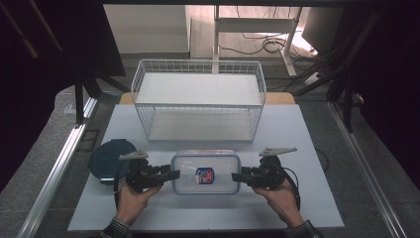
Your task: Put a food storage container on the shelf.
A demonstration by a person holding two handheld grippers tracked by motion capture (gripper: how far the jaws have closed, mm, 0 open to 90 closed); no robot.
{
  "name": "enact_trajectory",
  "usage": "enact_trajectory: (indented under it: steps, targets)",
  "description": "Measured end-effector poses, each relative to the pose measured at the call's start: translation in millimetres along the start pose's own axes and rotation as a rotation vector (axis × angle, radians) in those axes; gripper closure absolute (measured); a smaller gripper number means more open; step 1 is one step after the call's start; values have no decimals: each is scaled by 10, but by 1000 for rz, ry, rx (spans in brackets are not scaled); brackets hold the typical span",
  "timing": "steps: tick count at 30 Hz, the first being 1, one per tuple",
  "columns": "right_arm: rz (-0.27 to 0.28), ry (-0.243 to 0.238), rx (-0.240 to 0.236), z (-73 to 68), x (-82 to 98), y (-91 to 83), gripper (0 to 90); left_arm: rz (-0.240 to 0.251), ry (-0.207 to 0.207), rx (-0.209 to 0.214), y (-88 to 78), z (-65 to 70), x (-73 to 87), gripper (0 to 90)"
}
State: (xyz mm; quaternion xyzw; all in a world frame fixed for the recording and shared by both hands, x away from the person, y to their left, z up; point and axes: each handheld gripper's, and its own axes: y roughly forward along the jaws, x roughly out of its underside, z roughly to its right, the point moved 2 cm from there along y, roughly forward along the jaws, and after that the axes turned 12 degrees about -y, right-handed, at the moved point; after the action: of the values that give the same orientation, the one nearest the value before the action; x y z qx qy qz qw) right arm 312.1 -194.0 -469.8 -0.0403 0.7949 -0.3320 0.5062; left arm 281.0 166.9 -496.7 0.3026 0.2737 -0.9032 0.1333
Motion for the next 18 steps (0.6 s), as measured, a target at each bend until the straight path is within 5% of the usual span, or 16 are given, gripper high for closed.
enact_trajectory:
  steps: [18]
  targets:
    - [80, -36, 38, 34, -392, -189, 532, 17, 49, 8, -91, 177, -437, 514]
